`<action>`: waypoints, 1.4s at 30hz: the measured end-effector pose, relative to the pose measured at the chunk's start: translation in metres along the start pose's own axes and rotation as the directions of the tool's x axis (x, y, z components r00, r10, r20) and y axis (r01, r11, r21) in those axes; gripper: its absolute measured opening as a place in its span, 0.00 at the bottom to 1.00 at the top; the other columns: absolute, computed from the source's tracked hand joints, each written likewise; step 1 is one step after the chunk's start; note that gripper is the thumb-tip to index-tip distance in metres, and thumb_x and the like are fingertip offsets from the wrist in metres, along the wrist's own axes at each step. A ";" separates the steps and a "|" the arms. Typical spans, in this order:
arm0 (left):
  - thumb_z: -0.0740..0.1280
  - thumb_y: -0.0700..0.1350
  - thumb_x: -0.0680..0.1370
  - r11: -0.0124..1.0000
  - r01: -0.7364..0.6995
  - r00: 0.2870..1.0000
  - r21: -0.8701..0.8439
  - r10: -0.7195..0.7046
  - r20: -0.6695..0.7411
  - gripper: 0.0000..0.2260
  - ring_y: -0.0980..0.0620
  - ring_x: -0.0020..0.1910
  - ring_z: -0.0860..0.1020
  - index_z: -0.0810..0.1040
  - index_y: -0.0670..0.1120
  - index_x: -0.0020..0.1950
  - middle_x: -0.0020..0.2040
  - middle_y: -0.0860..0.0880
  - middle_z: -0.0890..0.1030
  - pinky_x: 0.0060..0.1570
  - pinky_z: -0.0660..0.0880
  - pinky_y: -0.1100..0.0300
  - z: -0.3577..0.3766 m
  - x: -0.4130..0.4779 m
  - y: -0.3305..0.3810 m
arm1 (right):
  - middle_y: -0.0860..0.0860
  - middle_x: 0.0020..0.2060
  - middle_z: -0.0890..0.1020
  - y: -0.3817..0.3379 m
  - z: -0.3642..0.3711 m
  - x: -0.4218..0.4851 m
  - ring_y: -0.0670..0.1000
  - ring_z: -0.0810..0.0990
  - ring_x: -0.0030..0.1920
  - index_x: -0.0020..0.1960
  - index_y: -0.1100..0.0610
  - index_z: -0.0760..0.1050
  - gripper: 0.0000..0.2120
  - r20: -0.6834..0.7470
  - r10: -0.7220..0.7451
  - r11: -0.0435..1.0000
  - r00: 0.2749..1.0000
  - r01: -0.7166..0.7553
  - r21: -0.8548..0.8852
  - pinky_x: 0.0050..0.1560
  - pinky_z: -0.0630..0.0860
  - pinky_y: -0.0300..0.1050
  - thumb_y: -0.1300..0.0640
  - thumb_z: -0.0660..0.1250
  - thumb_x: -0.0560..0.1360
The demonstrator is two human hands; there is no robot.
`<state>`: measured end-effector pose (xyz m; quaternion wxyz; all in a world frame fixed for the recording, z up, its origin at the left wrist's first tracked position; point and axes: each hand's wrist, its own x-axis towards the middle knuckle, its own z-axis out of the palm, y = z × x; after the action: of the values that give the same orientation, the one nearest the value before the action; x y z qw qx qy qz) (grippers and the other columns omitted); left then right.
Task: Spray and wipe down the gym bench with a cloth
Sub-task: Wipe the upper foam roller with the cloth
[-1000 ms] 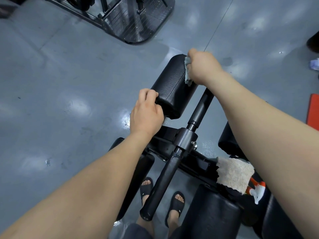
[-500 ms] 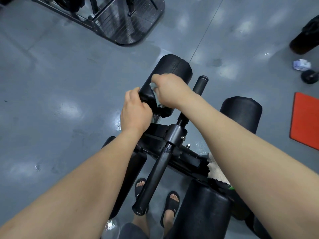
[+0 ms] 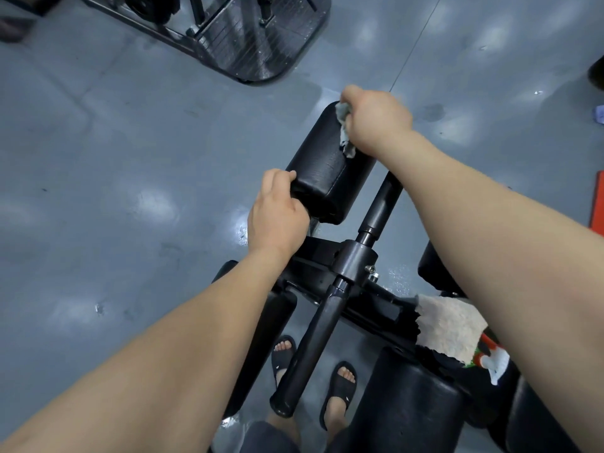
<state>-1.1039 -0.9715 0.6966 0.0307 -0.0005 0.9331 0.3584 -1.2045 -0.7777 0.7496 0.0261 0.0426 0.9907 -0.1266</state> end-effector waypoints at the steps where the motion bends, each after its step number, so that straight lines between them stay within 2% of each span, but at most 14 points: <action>1: 0.55 0.35 0.76 1.000 -0.005 1.000 0.004 0.005 0.002 0.20 0.48 0.50 0.75 0.73 0.48 0.66 0.66 0.55 0.70 0.47 0.68 0.55 0.000 0.000 0.000 | 0.58 0.55 0.80 0.001 -0.001 0.005 0.64 0.77 0.55 0.61 0.52 0.74 0.13 -0.011 0.023 1.000 1.000 -0.023 -0.005 0.45 0.70 0.51 0.54 0.56 0.80; 5: 0.55 0.36 0.76 1.000 0.009 1.000 0.024 -0.008 -0.007 0.19 0.47 0.52 0.76 0.73 0.47 0.65 0.66 0.54 0.71 0.47 0.68 0.54 -0.002 -0.001 0.000 | 0.60 0.52 0.81 -0.008 0.002 0.006 0.65 0.77 0.54 0.56 0.54 0.77 0.11 0.006 0.019 0.998 1.000 -0.019 0.055 0.48 0.74 0.53 0.53 0.58 0.80; 10: 0.55 0.35 0.76 0.999 0.005 1.000 0.035 -0.004 -0.007 0.19 0.45 0.54 0.77 0.73 0.46 0.65 0.67 0.54 0.71 0.47 0.68 0.54 -0.002 0.000 0.000 | 0.53 0.41 0.79 -0.028 0.009 -0.020 0.61 0.78 0.47 0.47 0.52 0.76 0.08 0.045 -0.075 0.995 0.996 0.071 0.075 0.43 0.76 0.51 0.55 0.58 0.78; 12: 0.55 0.35 0.77 0.999 0.008 1.000 0.034 -0.008 -0.008 0.19 0.45 0.55 0.77 0.73 0.46 0.65 0.68 0.54 0.71 0.48 0.68 0.55 -0.003 0.001 0.000 | 0.52 0.38 0.79 -0.036 0.012 -0.033 0.59 0.79 0.44 0.47 0.53 0.76 0.09 0.073 -0.107 0.990 0.992 0.099 0.103 0.42 0.78 0.52 0.55 0.57 0.79; 15: 0.55 0.34 0.76 0.999 0.025 1.000 0.029 -0.025 -0.010 0.21 0.46 0.57 0.76 0.73 0.46 0.67 0.69 0.54 0.71 0.49 0.67 0.56 -0.002 0.001 -0.001 | 0.50 0.37 0.78 -0.042 0.015 -0.054 0.56 0.76 0.43 0.49 0.54 0.76 0.08 0.086 -0.128 0.986 0.988 0.117 0.122 0.40 0.75 0.50 0.56 0.58 0.79; 18: 0.54 0.33 0.76 1.000 0.013 1.000 0.025 -0.012 -0.018 0.22 0.44 0.55 0.76 0.74 0.47 0.66 0.68 0.54 0.71 0.49 0.69 0.54 -0.002 -0.002 0.001 | 0.47 0.33 0.74 -0.038 0.015 -0.074 0.55 0.75 0.41 0.45 0.53 0.73 0.05 0.119 -0.149 0.977 0.982 0.127 0.170 0.36 0.69 0.48 0.58 0.59 0.79; 22: 0.54 0.32 0.76 1.000 -0.022 1.000 0.007 0.022 -0.001 0.23 0.44 0.57 0.76 0.74 0.47 0.68 0.69 0.53 0.70 0.50 0.69 0.55 -0.005 -0.007 0.001 | 0.47 0.35 0.74 -0.034 -0.002 -0.091 0.54 0.74 0.41 0.49 0.54 0.74 0.04 0.213 -0.192 0.971 0.958 0.153 0.185 0.39 0.72 0.50 0.56 0.61 0.80; 24: 0.54 0.33 0.77 1.000 -0.026 1.000 0.000 0.026 0.011 0.23 0.44 0.61 0.76 0.74 0.47 0.70 0.71 0.52 0.71 0.53 0.69 0.57 -0.006 -0.008 0.001 | 0.49 0.37 0.77 -0.033 -0.010 -0.098 0.55 0.77 0.42 0.49 0.55 0.74 0.06 0.196 -0.180 0.961 0.964 0.130 0.244 0.43 0.75 0.52 0.54 0.62 0.81; 26: 0.55 0.35 0.79 0.999 0.049 0.998 -0.021 -0.048 0.033 0.23 0.45 0.64 0.74 0.73 0.48 0.71 0.71 0.50 0.71 0.58 0.68 0.58 -0.010 -0.007 0.000 | 0.51 0.41 0.80 -0.031 -0.013 -0.103 0.55 0.78 0.45 0.51 0.56 0.76 0.08 0.143 -0.139 0.943 0.980 0.087 0.320 0.47 0.76 0.52 0.52 0.62 0.81; 29: 0.58 0.37 0.78 0.980 0.139 0.990 -0.143 -0.140 0.001 0.21 0.46 0.65 0.74 0.75 0.46 0.70 0.68 0.47 0.75 0.67 0.70 0.55 -0.020 -0.010 0.002 | 0.52 0.47 0.78 -0.025 -0.018 -0.110 0.50 0.74 0.51 0.52 0.56 0.79 0.10 0.075 -0.110 0.901 0.991 0.068 0.428 0.53 0.72 0.46 0.51 0.64 0.81; 32: 0.62 0.38 0.78 0.937 0.153 0.987 -0.314 -0.163 -0.008 0.20 0.52 0.63 0.75 0.74 0.47 0.70 0.66 0.49 0.77 0.67 0.70 0.58 -0.035 -0.021 0.012 | 0.51 0.50 0.74 -0.021 -0.028 -0.120 0.44 0.71 0.53 0.51 0.54 0.82 0.09 0.061 -0.091 0.833 0.994 0.042 0.552 0.57 0.68 0.39 0.51 0.65 0.81; 37: 0.67 0.40 0.75 0.874 0.114 0.992 -0.473 -0.079 0.095 0.26 0.57 0.62 0.75 0.73 0.56 0.72 0.67 0.54 0.73 0.61 0.73 0.63 -0.067 -0.051 0.042 | 0.53 0.41 0.80 -0.032 -0.057 -0.145 0.44 0.74 0.39 0.53 0.57 0.78 0.09 0.061 -0.106 0.710 0.992 0.032 0.704 0.44 0.71 0.41 0.52 0.63 0.82; 39: 0.68 0.45 0.72 0.843 0.099 0.992 -0.529 -0.044 0.117 0.20 0.58 0.59 0.77 0.78 0.54 0.65 0.63 0.53 0.75 0.58 0.75 0.62 -0.080 -0.062 0.050 | 0.47 0.36 0.75 -0.035 -0.067 -0.157 0.42 0.71 0.34 0.51 0.56 0.76 0.09 0.057 -0.102 0.680 0.993 0.028 0.733 0.37 0.69 0.36 0.50 0.63 0.82; 42: 0.67 0.45 0.78 0.814 0.081 0.995 -0.576 -0.033 0.094 0.04 0.59 0.44 0.78 0.82 0.51 0.47 0.45 0.54 0.82 0.49 0.74 0.61 -0.095 -0.080 0.052 | 0.43 0.32 0.73 -0.037 -0.075 -0.172 0.40 0.70 0.28 0.43 0.53 0.73 0.10 0.059 -0.083 0.617 0.995 0.005 0.787 0.31 0.67 0.32 0.50 0.66 0.81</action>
<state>-1.0311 -0.9985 0.8064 0.0771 -0.0233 0.7776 0.6236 -1.0394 -0.8082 0.8422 0.0460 0.0196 0.8342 -0.5492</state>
